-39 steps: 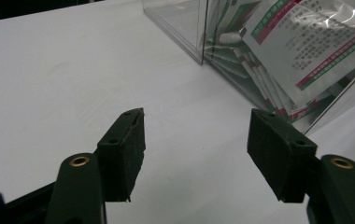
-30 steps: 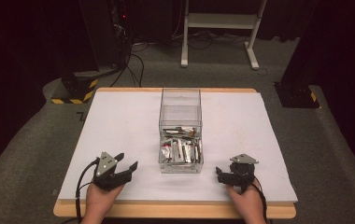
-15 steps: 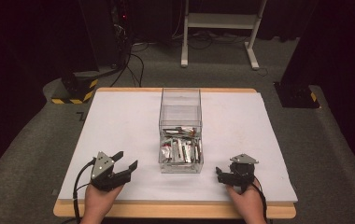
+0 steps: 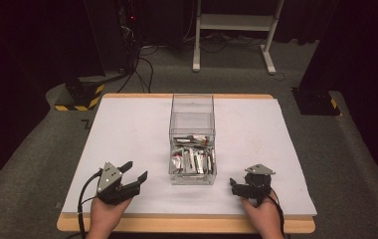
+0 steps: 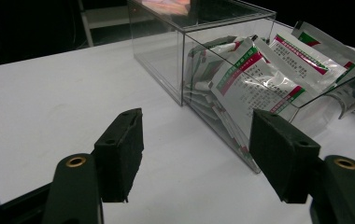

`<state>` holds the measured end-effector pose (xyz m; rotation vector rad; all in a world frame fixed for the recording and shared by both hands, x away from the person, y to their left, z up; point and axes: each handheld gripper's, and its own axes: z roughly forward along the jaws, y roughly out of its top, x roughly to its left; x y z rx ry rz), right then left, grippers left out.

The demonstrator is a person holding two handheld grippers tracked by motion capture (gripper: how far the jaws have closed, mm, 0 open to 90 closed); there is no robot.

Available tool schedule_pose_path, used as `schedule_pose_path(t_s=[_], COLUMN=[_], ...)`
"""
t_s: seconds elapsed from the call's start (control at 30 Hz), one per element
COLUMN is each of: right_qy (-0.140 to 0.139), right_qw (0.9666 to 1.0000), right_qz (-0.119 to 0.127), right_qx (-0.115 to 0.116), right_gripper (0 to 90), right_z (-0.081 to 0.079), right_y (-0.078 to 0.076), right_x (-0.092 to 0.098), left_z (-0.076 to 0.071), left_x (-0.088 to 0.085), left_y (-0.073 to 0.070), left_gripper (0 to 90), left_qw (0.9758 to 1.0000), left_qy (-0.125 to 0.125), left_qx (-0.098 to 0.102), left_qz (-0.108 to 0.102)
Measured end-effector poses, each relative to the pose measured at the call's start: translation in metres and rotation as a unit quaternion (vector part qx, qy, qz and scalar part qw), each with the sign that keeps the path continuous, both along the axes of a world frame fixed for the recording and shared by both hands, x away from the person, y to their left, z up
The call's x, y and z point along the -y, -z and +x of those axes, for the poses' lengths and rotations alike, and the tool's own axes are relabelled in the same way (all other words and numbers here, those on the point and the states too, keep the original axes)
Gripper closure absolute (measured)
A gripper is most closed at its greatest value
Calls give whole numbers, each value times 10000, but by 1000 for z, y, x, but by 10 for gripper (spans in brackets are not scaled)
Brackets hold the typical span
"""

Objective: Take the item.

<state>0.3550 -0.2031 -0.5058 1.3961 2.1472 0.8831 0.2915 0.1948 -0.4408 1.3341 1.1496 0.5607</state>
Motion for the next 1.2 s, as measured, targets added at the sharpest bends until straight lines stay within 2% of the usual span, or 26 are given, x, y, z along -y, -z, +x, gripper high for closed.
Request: schedule_pose_path(t_s=[0.07, 0.47, 0.53, 0.6, 0.67, 0.77, 0.87, 1.03, 1.2], right_qy=[1, 1, 0, 1, -1, 1, 1, 0, -7], right_qw=[10000, 10000, 10000, 10000, 10000, 10000, 10000, 10000, 10000], right_qz=[0, 0, 1, 1, 1, 0, -1, -2, -5], right_qx=[2, 2, 3, 2, 3, 2, 3, 3, 7], right_gripper=[108, 108, 108, 108, 109, 109, 108, 109, 109], right_z=[0, 0, 0, 0, 0, 0, 0, 0, 0], right_y=[0, 0, 0, 0, 0, 0, 0, 0, 0], right_x=[0, 0, 0, 0, 0, 0, 0, 0, 0], left_z=[0, 1, 1, 2, 3, 5, 7, 12, 17], left_x=[2, 16, 19, 20, 22, 25, 30, 37, 44], left_y=[-1, -1, -3, -5, -10, -17, -22, -25, -24], left_gripper=[366, 366, 369, 370, 370, 370, 371, 374, 380], left_qw=[10000, 10000, 10000, 10000, 9999, 9999, 9997, 9997, 9997], left_qy=[-20, 0, -24, 6, -48, -14, 7, 106, 176], left_qx=[6, -2, 17, 22, 92, 147, 205, 189, 124], left_qz=[-75, -1, -33, 23, -89, -64, -133, -86, -135])
